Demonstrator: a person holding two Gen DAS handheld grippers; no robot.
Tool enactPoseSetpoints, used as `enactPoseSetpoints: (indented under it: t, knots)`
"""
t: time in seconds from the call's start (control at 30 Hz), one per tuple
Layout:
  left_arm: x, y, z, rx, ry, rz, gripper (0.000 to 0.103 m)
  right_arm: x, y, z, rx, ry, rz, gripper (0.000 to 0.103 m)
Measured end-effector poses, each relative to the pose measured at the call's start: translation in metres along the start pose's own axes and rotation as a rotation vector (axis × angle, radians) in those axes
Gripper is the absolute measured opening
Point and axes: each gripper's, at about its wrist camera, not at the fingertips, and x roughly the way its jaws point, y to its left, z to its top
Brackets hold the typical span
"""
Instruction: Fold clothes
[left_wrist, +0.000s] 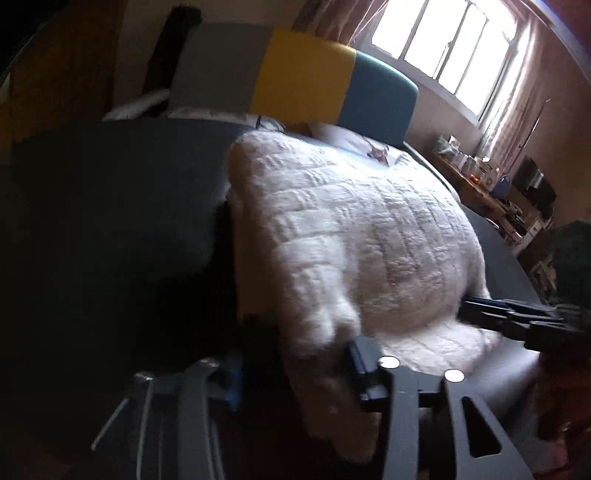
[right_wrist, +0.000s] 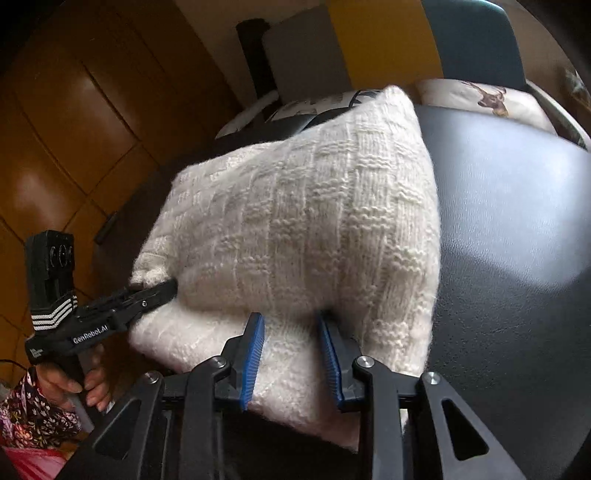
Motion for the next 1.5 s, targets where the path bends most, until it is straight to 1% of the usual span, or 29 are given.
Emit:
enactPoseSetpoints:
  t: [0.03, 0.07, 0.17, 0.2, 0.23, 0.3, 0.33, 0.37, 0.4, 0.47, 0.53, 0.57, 0.67, 0.7, 0.77, 0.83, 0.87, 0.9, 0.97, 1.03, 1.1, 1.17, 1.2, 1.23, 1.3, 1.37, 1.43, 1.5]
  knots:
    - [0.001, 0.006, 0.0, -0.032, 0.001, -0.018, 0.056, -0.004, 0.003, -0.001, -0.011, 0.004, -0.006, 0.03]
    - [0.003, 0.013, 0.0, -0.073, 0.008, -0.044, 0.061, -0.01, 0.007, -0.003, -0.02, -0.001, -0.006, 0.03]
    - [0.01, 0.037, 0.006, -0.232, 0.052, -0.152, 0.062, -0.032, 0.023, -0.008, -0.06, -0.055, 0.032, 0.03]
    - [0.01, 0.041, 0.009, -0.262, 0.056, -0.166, 0.062, -0.034, 0.029, -0.008, -0.095, -0.062, 0.039, 0.024]
    - [0.01, 0.041, 0.012, -0.261, 0.054, -0.157, 0.061, -0.035, 0.035, -0.01, -0.125, -0.062, 0.037, 0.02]
    - [0.008, 0.037, 0.018, -0.197, 0.042, -0.097, 0.062, -0.028, 0.041, -0.017, -0.164, -0.027, 0.012, 0.014]
    - [0.007, 0.035, 0.02, -0.162, 0.037, -0.068, 0.062, -0.021, 0.042, -0.021, -0.168, 0.01, 0.01, 0.011]
    - [0.006, 0.034, 0.023, -0.139, 0.035, -0.05, 0.062, -0.011, 0.044, -0.026, -0.173, 0.052, 0.008, 0.01]
    - [0.004, 0.036, 0.025, -0.136, 0.039, -0.049, 0.062, -0.001, 0.044, -0.034, -0.183, 0.077, 0.008, 0.01]
    - [-0.006, 0.038, 0.029, -0.138, 0.032, -0.05, 0.062, -0.001, 0.043, -0.037, -0.192, 0.053, 0.016, 0.009]
    - [-0.024, 0.034, 0.033, -0.125, -0.025, -0.043, 0.062, -0.007, 0.04, -0.036, -0.187, 0.028, 0.025, 0.01]
    - [-0.037, 0.03, 0.035, -0.102, -0.071, -0.03, 0.062, -0.015, 0.038, -0.033, -0.176, 0.012, 0.034, 0.011]
    - [-0.07, 0.004, 0.042, 0.02, -0.218, 0.038, 0.061, -0.043, 0.03, -0.022, -0.159, -0.087, 0.029, 0.019]
    - [-0.072, -0.008, 0.045, 0.079, -0.239, 0.05, 0.061, -0.05, 0.026, -0.015, -0.147, -0.114, 0.014, 0.019]
    - [-0.062, -0.03, 0.05, 0.202, -0.228, 0.073, 0.061, -0.061, 0.019, -0.001, -0.124, -0.161, -0.011, 0.019]
    - [-0.051, -0.052, 0.055, 0.325, -0.216, 0.096, 0.061, -0.06, 0.014, 0.015, -0.11, -0.172, -0.023, 0.019]
    - [-0.042, -0.06, 0.058, 0.37, -0.2, 0.105, 0.059, -0.056, 0.015, 0.023, -0.115, -0.166, -0.035, 0.019]
    - [-0.028, -0.064, 0.061, 0.388, -0.166, 0.109, 0.053, -0.052, 0.016, 0.03, -0.121, -0.16, -0.048, 0.019]
    - [0.0, -0.061, 0.072, 0.418, -0.097, 0.132, 0.044, -0.042, 0.017, 0.045, -0.137, -0.147, -0.077, 0.019]
    - [0.019, -0.059, 0.082, 0.444, -0.07, 0.16, 0.042, -0.029, 0.018, 0.052, -0.171, -0.129, -0.126, 0.019]
    - [0.036, -0.049, 0.095, 0.434, -0.038, 0.167, 0.042, -0.015, 0.019, 0.06, -0.206, -0.11, -0.175, 0.019]
    - [0.06, -0.044, 0.107, 0.395, 0.001, 0.16, 0.044, -0.002, 0.019, 0.067, -0.24, -0.091, -0.224, 0.019]
    - [0.071, -0.042, 0.112, 0.373, 0.018, 0.158, 0.045, 0.004, 0.016, 0.07, -0.235, -0.084, -0.241, 0.019]
    - [0.081, -0.04, 0.115, 0.352, 0.034, 0.153, 0.046, 0.007, 0.009, 0.071, -0.193, -0.085, -0.238, 0.019]
    - [0.092, -0.033, 0.114, 0.312, 0.054, 0.136, 0.048, 0.01, -0.008, 0.07, -0.093, -0.101, -0.198, 0.019]
    - [0.096, -0.028, 0.112, 0.303, 0.04, 0.128, 0.049, 0.01, -0.02, 0.063, -0.022, -0.129, -0.162, 0.018]
    - [0.095, -0.028, 0.106, 0.31, 0.024, 0.125, 0.05, 0.01, -0.025, 0.057, -0.004, -0.155, -0.144, 0.018]
    - [0.092, -0.028, 0.106, 0.313, 0.027, 0.113, 0.05, 0.01, -0.028, 0.054, -0.001, -0.175, -0.135, 0.017]
